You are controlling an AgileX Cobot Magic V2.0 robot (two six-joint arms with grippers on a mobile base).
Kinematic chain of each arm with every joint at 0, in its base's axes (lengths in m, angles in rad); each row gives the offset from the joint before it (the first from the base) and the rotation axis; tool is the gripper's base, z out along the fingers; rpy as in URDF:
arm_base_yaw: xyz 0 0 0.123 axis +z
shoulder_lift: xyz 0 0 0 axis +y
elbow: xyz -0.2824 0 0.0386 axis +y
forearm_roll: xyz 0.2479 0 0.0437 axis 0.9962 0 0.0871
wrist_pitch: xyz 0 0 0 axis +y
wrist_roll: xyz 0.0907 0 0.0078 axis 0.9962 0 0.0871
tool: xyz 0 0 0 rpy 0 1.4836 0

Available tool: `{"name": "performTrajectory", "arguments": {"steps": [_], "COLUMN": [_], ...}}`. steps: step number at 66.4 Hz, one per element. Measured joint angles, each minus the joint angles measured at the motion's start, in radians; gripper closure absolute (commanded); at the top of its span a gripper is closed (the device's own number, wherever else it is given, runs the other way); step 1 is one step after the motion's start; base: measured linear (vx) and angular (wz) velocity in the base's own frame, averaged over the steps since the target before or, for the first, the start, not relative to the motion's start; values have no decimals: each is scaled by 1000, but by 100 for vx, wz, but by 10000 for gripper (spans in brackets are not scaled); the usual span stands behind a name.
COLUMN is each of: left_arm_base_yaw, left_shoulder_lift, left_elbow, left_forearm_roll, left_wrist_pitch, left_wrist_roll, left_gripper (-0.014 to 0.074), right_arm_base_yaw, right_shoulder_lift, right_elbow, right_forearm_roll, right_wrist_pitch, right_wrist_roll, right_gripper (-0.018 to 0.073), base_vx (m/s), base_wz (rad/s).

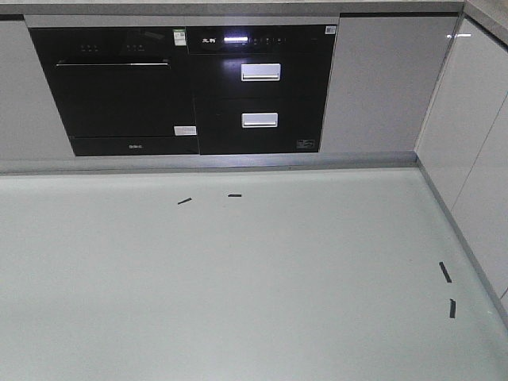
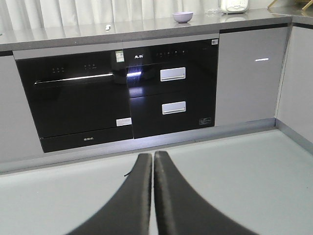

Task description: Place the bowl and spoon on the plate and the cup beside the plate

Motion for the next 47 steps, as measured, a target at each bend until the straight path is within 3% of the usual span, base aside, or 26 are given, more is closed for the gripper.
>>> {"name": "performTrajectory", "arguments": {"steps": [47], "left_arm_base_yaw": [0], "left_shoulder_lift": [0], "left_elbow": [0], "left_forearm_roll": [0], "left_wrist_pitch": [0], "left_wrist_roll": [0], "left_gripper": [603], "right_arm_base_yaw": [0], "right_shoulder_lift": [0], "right_elbow": [0], "right_forearm_roll": [0], "right_wrist_pitch": [0], "right_wrist_roll": [0], "right_gripper": [562], "base_vx": [0], "base_wz": [0]}}
